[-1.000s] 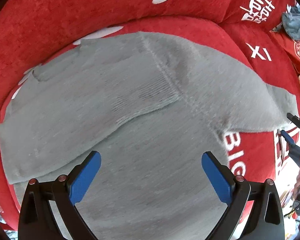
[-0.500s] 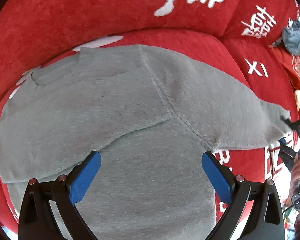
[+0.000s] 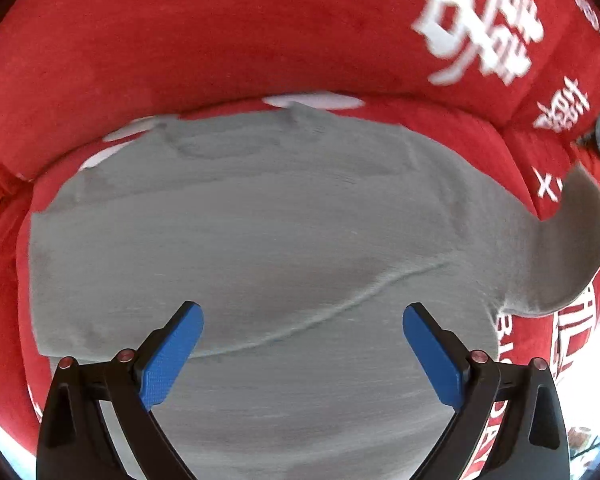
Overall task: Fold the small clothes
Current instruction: 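Grasp the other sleeve with the right gripper and fold it inward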
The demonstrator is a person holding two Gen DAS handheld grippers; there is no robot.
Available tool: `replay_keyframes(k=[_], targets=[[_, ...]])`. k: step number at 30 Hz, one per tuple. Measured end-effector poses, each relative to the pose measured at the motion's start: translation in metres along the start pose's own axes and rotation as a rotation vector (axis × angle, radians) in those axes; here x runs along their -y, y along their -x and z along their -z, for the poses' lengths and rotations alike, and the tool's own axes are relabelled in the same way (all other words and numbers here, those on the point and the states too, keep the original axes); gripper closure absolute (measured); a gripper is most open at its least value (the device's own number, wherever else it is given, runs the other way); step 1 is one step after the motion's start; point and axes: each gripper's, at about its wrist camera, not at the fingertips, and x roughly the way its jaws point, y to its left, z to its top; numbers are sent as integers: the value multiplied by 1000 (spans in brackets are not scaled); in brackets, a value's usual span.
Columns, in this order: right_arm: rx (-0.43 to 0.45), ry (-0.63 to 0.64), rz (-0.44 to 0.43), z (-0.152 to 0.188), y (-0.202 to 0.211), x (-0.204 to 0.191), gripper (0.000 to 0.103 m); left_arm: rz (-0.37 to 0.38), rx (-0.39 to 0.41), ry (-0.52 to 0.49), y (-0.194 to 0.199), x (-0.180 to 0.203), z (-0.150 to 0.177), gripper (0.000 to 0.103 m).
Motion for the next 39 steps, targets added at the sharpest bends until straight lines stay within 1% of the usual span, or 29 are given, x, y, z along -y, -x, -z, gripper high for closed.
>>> replay_keyframes(k=[2, 3, 5, 6, 8, 12, 14, 15, 18, 19, 20, 22, 24, 25, 26, 28, 29, 30, 31, 32, 34, 36, 38, 39], targets=[[-61, 94, -35, 13, -22, -34, 97, -29, 36, 31, 10, -23, 1, 2], [-103, 158, -56, 25, -39, -57, 97, -39, 48, 43, 14, -33, 3, 2], [-155, 247, -72, 43, -61, -86, 97, -51, 73, 84, 23, -60, 6, 2], [-195, 314, -81, 58, -78, -107, 97, -57, 82, 104, 26, -70, 8, 2], [-265, 412, -91, 88, -105, -135, 97, -69, 88, 144, 31, -92, 12, 2], [-407, 583, -62, 160, -159, -169, 97, -91, 93, 213, 36, -135, 24, 2], [-475, 651, -27, 192, -186, -174, 97, -103, 90, 243, 37, -158, 33, 2], [-505, 684, 1, 209, -197, -173, 97, -106, 88, 253, 36, -163, 35, 2], [-599, 756, 94, 256, -229, -160, 97, -102, 80, 299, 35, -187, 47, 2], [-622, 763, 125, 265, -236, -153, 96, -99, 78, 310, 34, -194, 51, 2], [-644, 762, 158, 274, -243, -146, 93, -96, 76, 317, 33, -195, 53, 2], [-676, 728, 240, 284, -250, -128, 92, -87, 70, 328, 30, -198, 58, 2], [-670, 673, 279, 284, -251, -121, 73, -70, 69, 332, 31, -203, 62, 2], [-650, 622, 269, 280, -246, -117, 51, -61, 70, 333, 32, -205, 63, 2], [-628, 582, 254, 274, -244, -116, 46, -49, 74, 332, 33, -208, 64, 2], [-576, 502, 241, 263, -240, -114, 47, -31, 83, 331, 37, -213, 65, 2], [-547, 465, 246, 257, -239, -112, 52, -15, 94, 330, 39, -216, 66, 2], [-520, 431, 249, 252, -240, -111, 60, -2, 107, 328, 43, -219, 66, 2], [-497, 410, 255, 249, -244, -114, 79, 8, 117, 326, 46, -221, 66, 2], [-483, 418, 255, 249, -246, -118, 89, 15, 125, 324, 48, -222, 67, 2], [-491, 521, 246, 263, -255, -138, 91, 30, 139, 326, 53, -226, 68, 2], [-554, 670, 236, 290, -268, -158, 93, 46, 145, 335, 55, -231, 69, 2], [-609, 782, 240, 312, -275, -167, 93, 55, 140, 348, 54, -236, 70, 2], [-653, 850, 247, 331, -281, -170, 93, 55, 137, 355, 53, -237, 71, 2]])
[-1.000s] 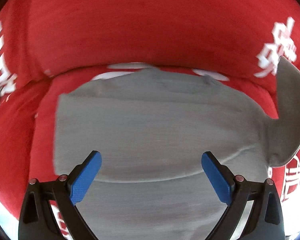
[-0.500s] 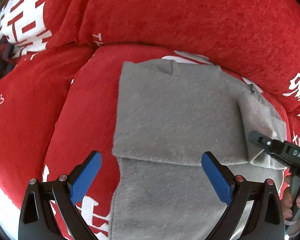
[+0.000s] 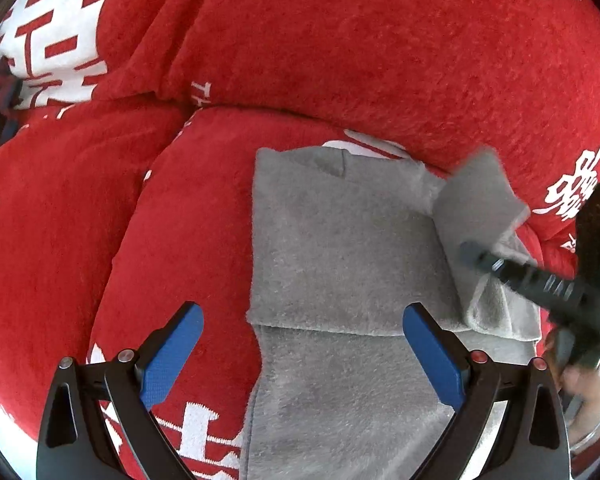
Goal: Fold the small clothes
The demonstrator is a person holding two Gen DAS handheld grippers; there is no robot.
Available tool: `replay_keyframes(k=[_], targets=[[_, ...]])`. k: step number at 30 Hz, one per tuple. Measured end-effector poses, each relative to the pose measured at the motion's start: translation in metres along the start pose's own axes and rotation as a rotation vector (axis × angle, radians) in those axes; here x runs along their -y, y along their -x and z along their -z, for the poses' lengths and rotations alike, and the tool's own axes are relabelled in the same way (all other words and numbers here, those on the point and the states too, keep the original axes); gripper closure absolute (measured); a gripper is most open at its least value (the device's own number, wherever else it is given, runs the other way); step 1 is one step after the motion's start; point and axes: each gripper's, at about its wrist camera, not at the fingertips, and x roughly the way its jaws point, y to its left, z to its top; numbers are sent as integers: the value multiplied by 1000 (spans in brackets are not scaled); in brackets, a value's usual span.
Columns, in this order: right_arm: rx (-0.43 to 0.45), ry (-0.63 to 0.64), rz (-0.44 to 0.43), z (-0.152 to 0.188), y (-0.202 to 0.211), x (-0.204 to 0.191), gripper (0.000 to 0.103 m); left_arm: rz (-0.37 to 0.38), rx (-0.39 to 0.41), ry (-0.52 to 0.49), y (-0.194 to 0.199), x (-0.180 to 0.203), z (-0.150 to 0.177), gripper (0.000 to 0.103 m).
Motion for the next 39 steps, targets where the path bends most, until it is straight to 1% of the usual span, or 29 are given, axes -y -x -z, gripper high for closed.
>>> replay_keyframes(k=[2, 5, 6, 7, 8, 10, 12, 14, 17, 18, 21, 22, 23, 24, 25, 26, 27, 29, 30, 31, 32, 34, 36, 39], targets=[[-55, 74, 26, 9, -16, -15, 93, 7, -8, 16, -2, -3, 0, 2], [-113, 153, 85, 23, -30, -30, 85, 32, -36, 34, -9, -3, 1, 2], [-124, 161, 87, 27, -32, -32, 85, 45, -47, 37, -13, -1, 1, 2], [-134, 160, 81, 30, -31, -32, 80, 53, -55, 37, -15, 0, 1, 2], [-138, 155, 80, 34, -28, -30, 72, 66, -64, 34, -18, 4, 0, 2], [-132, 123, 76, 42, -16, -19, 64, 84, -76, 27, -22, 11, -1, 2], [-118, 71, 76, 49, 4, 2, 64, 113, -91, 27, -29, 20, -4, 2], [-100, -19, 77, 59, 29, 34, 64, 145, -112, 38, -39, 30, -10, 2], [-55, -195, 74, 77, 59, 83, 64, 195, -152, 66, -58, 41, -18, 2], [-31, -286, 64, 87, 73, 106, 63, 201, -163, 79, -64, 43, -20, 2], [37, -497, 33, 109, 99, 156, 62, 201, -178, 131, -81, 46, -28, 2], [70, -578, 16, 118, 109, 175, 62, 202, -174, 143, -82, 46, -30, 8], [103, -645, -1, 126, 116, 190, 62, 196, -167, 156, -83, 46, -33, 23], [135, -703, -20, 133, 122, 203, 62, 176, -169, 163, -85, 45, -37, 31], [169, -760, -40, 139, 126, 215, 62, 162, -170, 167, -86, 45, -39, 54], [193, -795, -52, 142, 129, 224, 62, 158, -173, 171, -88, 43, -42, 86], [225, -831, -69, 145, 130, 233, 62, 171, -187, 180, -91, 41, -44, 96], [258, -868, -95, 145, 131, 240, 62, 184, -180, 196, -90, 38, -45, 95], [267, -880, -104, 143, 131, 243, 63, 183, -167, 185, -86, 40, -45, 95], [266, -872, -87, 139, 132, 243, 83, 183, -155, 174, -82, 41, -45, 95], [263, -849, -63, 135, 136, 242, 97, 188, -135, 154, -74, 44, -43, 95], [265, -771, -43, 125, 145, 238, 97, 195, -114, 123, -63, 48, -38, 95], [251, -690, -29, 117, 151, 234, 97, 189, -117, 102, -61, 50, -33, 95], [204, -655, 11, 120, 147, 246, 97, 169, -150, 96, -71, 49, -19, 95]])
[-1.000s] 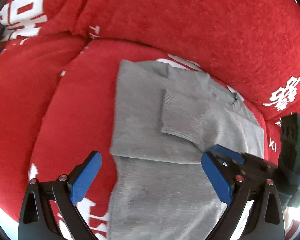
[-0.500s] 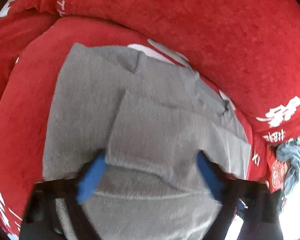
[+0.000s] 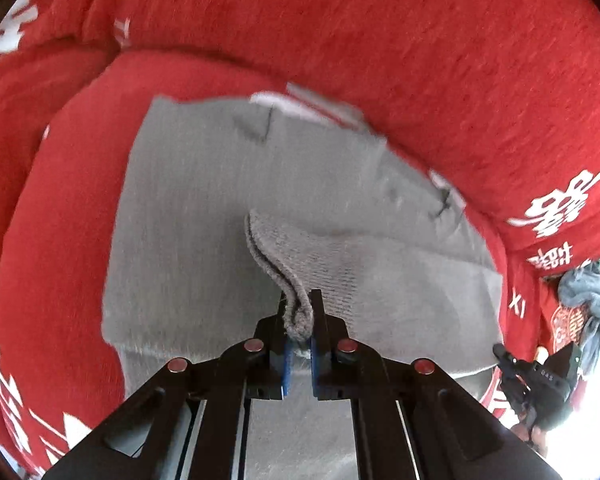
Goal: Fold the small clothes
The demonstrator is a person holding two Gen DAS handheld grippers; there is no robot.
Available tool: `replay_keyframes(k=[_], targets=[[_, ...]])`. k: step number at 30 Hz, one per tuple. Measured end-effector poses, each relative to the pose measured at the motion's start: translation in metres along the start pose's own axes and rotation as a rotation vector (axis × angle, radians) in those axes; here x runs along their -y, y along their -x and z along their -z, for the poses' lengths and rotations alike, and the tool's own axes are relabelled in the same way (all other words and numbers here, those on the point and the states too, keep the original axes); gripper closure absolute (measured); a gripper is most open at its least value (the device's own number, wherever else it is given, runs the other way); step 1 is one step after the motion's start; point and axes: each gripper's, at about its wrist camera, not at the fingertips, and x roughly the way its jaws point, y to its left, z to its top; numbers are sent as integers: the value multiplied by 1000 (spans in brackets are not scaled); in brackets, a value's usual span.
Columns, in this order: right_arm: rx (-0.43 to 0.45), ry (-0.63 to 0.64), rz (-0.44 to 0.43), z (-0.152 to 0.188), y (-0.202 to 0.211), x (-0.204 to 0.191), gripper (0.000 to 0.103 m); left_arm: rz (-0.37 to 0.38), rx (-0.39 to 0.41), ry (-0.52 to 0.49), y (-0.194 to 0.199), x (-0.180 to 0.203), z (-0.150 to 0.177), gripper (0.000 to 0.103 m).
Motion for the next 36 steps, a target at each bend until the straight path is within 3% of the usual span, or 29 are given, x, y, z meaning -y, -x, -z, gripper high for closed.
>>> replay_keyframes(k=[6, 7, 9, 10, 11, 13, 17, 23, 25, 27, 28, 31, 33, 36], targets=[[-45, 43, 2, -2, -6, 13, 97, -91, 16, -31, -3, -1, 14, 95], [-53, 56, 6, -1, -3, 12, 95, -126, 20, -44, -1, 0, 14, 88], [-92, 91, 39, 2, 1, 8, 92, -254, 38, -72, 6, 2, 15, 59], [-105, 105, 60, 4, -2, 2, 87, -313, 58, -84, 12, 2, 15, 37], [-119, 117, 79, 5, 1, -1, 82, -351, 91, -99, 20, 3, 16, 33], [-130, 163, 101, 10, 11, -11, 74, -355, 106, -113, 31, 1, 15, 33], [-41, 214, 90, -4, 28, -19, 62, -325, 117, -138, 43, 10, 10, 33], [-63, 49, 29, -52, -11, 6, 62, -289, 97, -226, 18, 52, 8, 32], [-75, 18, -46, -59, -20, 9, 62, -291, 93, -238, 7, 61, 9, 32], [-131, 11, -73, -63, -31, 5, 72, -300, 72, -235, -4, 62, 10, 32], [-147, 43, -41, -63, -34, -2, 95, -310, 61, -230, -9, 60, 11, 32], [-92, 208, 11, -62, -18, -32, 95, -348, 48, -224, -16, 53, 14, 32], [-64, 316, 93, -60, -11, -45, 96, -362, 46, -222, -20, 49, 16, 32], [-117, 426, 233, -53, -29, -39, 96, -373, 59, -235, -23, 46, 19, 27]])
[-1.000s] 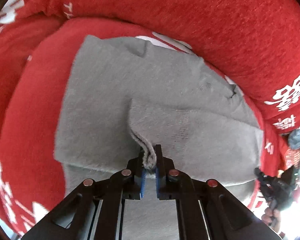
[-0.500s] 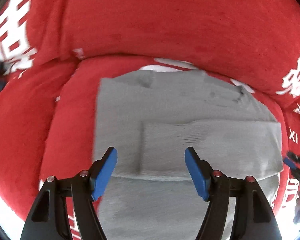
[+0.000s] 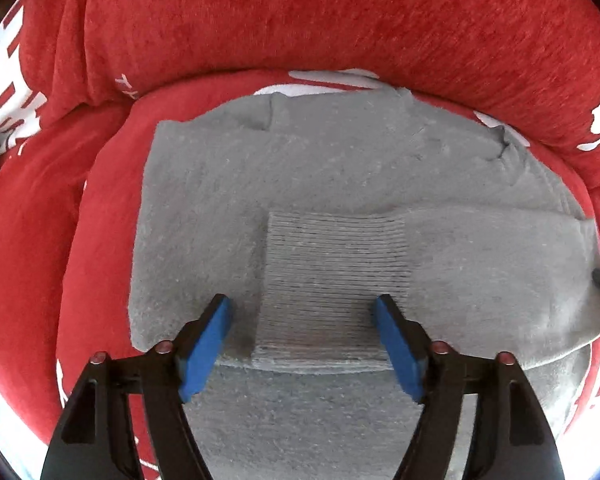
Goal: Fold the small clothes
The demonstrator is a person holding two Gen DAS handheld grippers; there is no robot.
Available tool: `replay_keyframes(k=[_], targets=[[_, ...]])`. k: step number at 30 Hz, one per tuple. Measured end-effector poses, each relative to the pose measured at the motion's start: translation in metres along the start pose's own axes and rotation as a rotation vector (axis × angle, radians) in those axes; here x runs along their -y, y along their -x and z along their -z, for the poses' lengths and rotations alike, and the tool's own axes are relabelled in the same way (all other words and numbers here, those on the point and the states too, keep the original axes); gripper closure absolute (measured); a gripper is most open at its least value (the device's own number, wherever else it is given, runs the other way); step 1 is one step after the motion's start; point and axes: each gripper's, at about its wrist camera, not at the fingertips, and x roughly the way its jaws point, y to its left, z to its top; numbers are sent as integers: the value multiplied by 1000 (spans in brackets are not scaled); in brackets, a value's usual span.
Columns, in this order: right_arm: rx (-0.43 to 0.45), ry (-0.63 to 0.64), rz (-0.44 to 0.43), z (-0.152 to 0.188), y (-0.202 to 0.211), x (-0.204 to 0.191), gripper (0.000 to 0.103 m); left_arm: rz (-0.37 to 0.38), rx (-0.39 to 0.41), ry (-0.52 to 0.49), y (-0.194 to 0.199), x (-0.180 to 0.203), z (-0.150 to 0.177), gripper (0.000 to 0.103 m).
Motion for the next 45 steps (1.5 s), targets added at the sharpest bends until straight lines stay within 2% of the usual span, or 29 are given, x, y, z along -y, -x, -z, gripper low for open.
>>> replay_keyframes(k=[2, 5, 6, 9, 12, 13, 15, 17, 19, 24, 27, 29, 35, 38, 45], targets=[[8, 12, 35, 3, -6, -2, 95, -23, -2, -15, 3, 1, 0, 27], [18, -36, 87, 5, 4, -4, 92, -61, 11, -37, 14, -4, 1, 27], [27, -39, 103, 8, 11, -7, 92, -50, 11, -33, 18, -7, 2, 27], [67, -22, 84, 17, 29, -22, 92, 2, 6, -11, 27, -16, 1, 27], [85, 6, 43, 30, 42, -38, 92, 20, 7, -26, 27, -14, -2, 27], [80, 21, 33, 34, 48, -34, 92, 18, 4, -36, 25, -11, -2, 28], [51, 54, 22, 41, 39, -48, 92, -1, -19, -61, 16, -4, -2, 37], [0, 82, 48, 48, 22, -57, 92, -16, -44, -69, 7, -2, 4, 39], [-61, 89, 91, 56, 3, -55, 92, 7, -30, -44, 8, -8, 8, 39], [-53, 66, 81, 71, 8, -50, 93, 14, -54, -30, 15, -23, 16, 39], [-96, 73, 125, 79, 10, -50, 93, -29, -90, -40, 18, -28, 24, 39], [-87, 67, 129, 83, 18, -51, 93, -17, -95, -30, 23, -29, 30, 39], [-82, 22, 147, 88, 32, -62, 83, -8, -113, -41, 35, -25, 45, 39], [-90, 37, 172, 89, 31, -79, 74, 4, -118, -53, 42, -22, 48, 39], [-92, 65, 200, 97, 29, -111, 66, 6, -124, -69, 58, -15, 58, 38]])
